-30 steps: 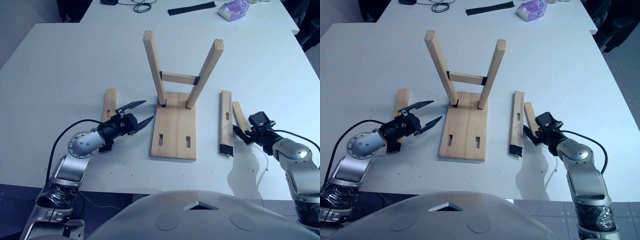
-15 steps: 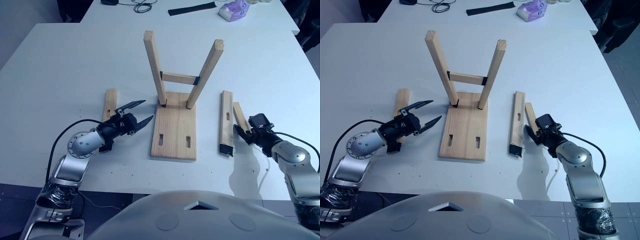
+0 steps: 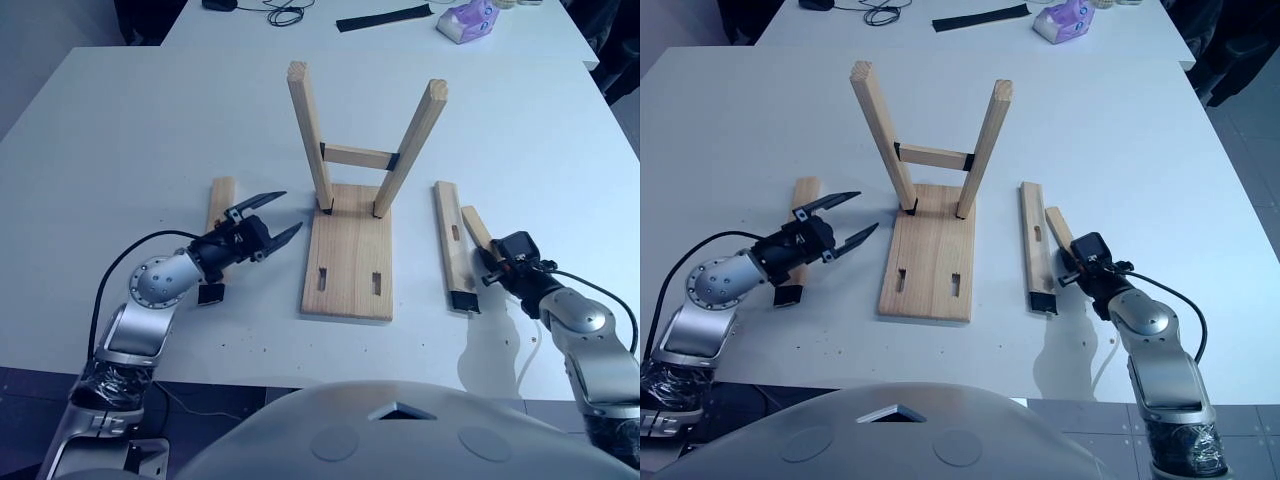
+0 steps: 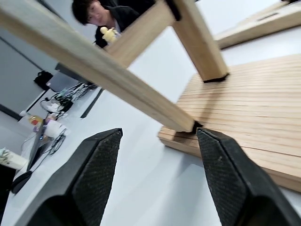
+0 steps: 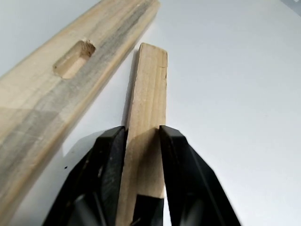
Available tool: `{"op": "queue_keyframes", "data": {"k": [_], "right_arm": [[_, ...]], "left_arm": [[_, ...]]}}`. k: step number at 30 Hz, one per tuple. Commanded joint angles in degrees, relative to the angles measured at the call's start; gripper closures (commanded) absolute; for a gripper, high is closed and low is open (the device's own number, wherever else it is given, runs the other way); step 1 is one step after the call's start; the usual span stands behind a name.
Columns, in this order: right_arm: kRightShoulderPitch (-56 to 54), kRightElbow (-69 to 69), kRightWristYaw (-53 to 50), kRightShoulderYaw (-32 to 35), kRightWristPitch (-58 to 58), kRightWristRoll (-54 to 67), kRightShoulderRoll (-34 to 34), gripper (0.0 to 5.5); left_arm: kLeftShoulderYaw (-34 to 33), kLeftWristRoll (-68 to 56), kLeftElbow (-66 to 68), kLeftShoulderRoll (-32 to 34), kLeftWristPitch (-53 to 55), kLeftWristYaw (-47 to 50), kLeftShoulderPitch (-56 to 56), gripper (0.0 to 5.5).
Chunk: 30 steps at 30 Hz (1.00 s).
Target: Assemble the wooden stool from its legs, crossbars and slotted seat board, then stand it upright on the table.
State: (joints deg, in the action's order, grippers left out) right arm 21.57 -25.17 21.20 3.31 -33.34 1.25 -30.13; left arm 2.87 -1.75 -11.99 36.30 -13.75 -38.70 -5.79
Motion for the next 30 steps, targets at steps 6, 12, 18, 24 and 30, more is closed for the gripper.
{"op": "queue_keyframes", "data": {"k": [6,12,18,24,30], "right_arm": [[-4.27,3.33,2.48,6.68,-3.34,3.24,-2.15,4.71],[-4.72,2.25,3.96,6.08,-3.24,4.68,-1.64,5.47],[-4.51,0.17,5.44,5.45,-2.80,6.62,-1.22,5.47],[-6.45,-1.36,4.00,8.37,-2.36,10.10,1.87,5.02],[-6.34,-1.85,0.86,9.62,-5.27,9.70,3.06,4.11]], "left_arm": [[-5.49,-8.52,-4.40,-0.41,12.24,0.85,6.30,2.56],[-4.45,-7.43,-5.90,-1.23,12.86,0.91,4.54,2.56],[-4.20,-7.03,-6.11,-1.79,13.72,1.25,5.15,2.56],[-4.18,-6.53,-6.19,-2.25,13.82,1.28,5.06,2.56],[-4.09,-5.93,-6.37,-2.67,13.89,1.31,4.88,2.56]]}}
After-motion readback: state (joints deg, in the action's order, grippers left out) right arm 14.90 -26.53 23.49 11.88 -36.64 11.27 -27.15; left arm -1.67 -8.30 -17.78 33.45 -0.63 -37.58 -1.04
